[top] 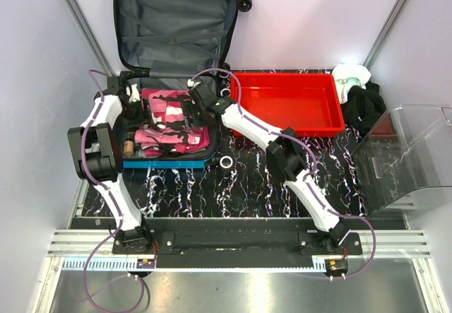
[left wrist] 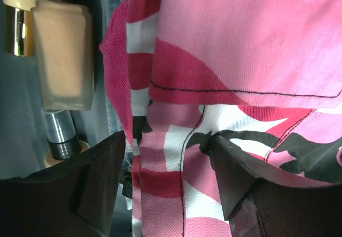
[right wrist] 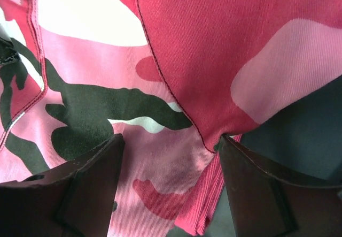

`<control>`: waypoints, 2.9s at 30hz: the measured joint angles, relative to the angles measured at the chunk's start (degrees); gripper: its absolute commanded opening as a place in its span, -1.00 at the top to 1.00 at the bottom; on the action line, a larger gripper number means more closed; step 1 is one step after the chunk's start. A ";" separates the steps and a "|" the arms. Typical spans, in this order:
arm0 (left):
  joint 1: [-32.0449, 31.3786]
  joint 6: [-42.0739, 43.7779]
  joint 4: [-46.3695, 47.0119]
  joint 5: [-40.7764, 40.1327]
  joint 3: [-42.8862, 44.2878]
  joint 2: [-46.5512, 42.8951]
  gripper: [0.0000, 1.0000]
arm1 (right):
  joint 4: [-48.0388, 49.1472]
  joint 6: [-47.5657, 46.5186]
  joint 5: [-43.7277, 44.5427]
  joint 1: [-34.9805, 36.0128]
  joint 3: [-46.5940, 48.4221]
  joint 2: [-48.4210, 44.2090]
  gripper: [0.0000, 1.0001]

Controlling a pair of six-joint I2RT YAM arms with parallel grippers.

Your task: Open, take out, and arrange the luggage

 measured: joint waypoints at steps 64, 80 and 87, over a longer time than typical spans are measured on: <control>-6.88 -1.53 2.84 4.04 -2.43 -2.38 -0.17 | -15.87 8.66 -13.07 -7.19 16.63 8.09 -0.55; -6.80 -1.62 2.23 12.85 -0.35 -1.73 0.85 | -14.93 7.10 -20.63 -8.17 18.14 11.10 0.10; -7.23 -1.07 -1.51 15.85 3.69 -1.70 1.00 | -14.84 5.95 -20.70 -8.17 18.10 11.10 -0.22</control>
